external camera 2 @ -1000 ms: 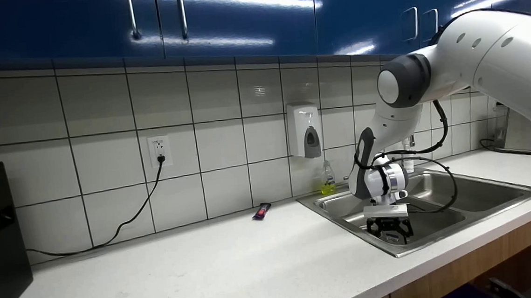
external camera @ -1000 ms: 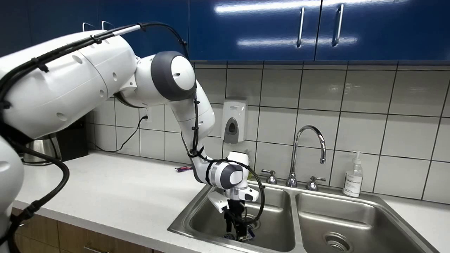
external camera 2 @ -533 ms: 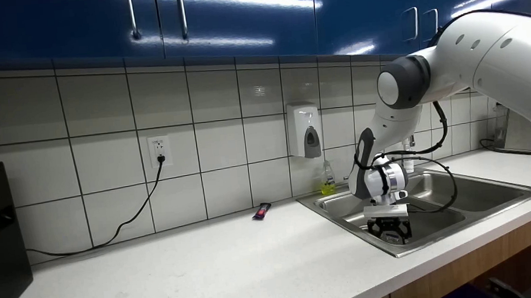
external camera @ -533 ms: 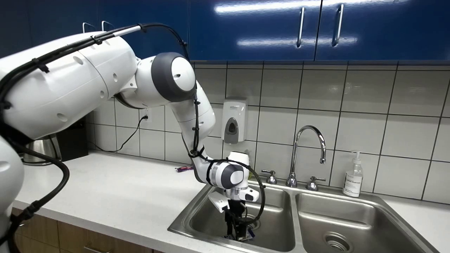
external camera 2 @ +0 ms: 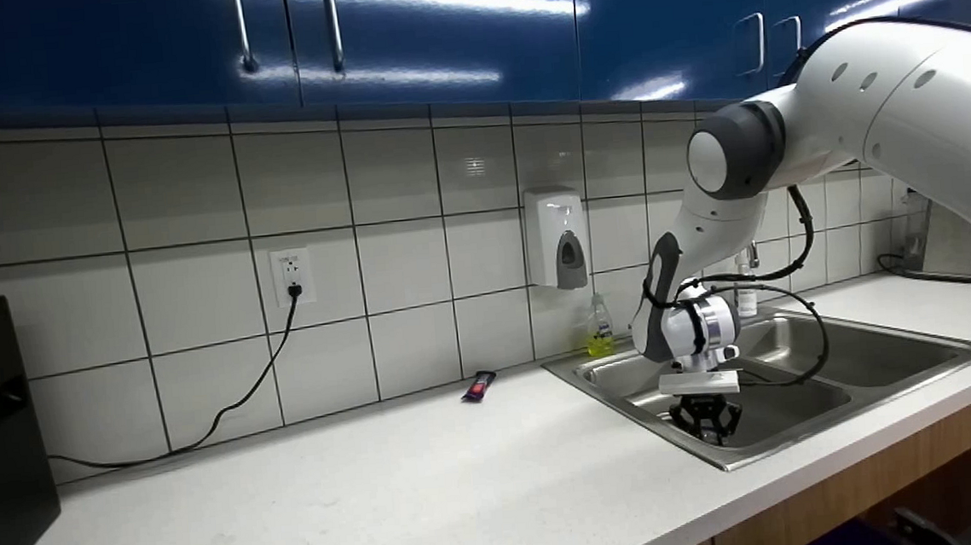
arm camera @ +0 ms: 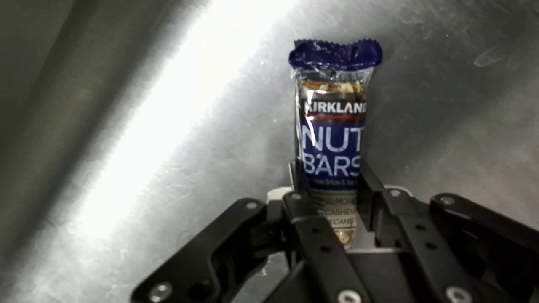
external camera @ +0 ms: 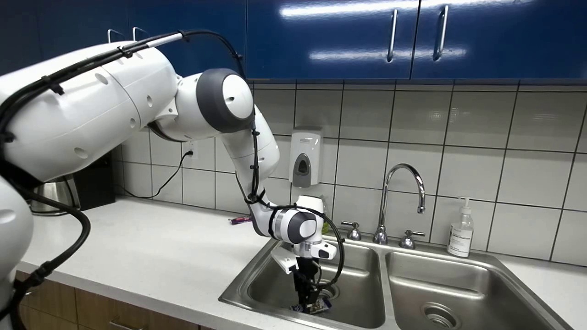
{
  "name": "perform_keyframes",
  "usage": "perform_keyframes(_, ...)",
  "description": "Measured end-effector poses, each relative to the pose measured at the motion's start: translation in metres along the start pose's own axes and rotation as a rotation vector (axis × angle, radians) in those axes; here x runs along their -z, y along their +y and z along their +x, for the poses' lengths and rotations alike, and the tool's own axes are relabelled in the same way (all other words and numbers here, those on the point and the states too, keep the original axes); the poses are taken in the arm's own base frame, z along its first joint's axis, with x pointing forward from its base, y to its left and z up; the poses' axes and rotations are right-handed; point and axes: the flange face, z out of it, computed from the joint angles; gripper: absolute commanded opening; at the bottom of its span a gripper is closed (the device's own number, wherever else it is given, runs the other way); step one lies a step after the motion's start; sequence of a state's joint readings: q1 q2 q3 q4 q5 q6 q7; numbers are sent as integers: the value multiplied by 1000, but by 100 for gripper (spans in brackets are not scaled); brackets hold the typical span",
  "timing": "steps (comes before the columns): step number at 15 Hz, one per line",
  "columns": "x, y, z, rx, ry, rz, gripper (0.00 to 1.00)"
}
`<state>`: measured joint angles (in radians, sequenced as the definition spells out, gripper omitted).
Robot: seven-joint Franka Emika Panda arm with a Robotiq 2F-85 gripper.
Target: Remove the packet from the left sink
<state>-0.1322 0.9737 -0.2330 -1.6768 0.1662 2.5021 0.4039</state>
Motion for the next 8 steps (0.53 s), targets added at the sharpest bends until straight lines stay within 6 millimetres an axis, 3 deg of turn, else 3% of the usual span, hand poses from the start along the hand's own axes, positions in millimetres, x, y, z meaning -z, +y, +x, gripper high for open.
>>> perform_keyframes(5,1,2,1,-10,-7,-9,8)
perform_keyframes(8,12,1,2,-7,4,-15,8)
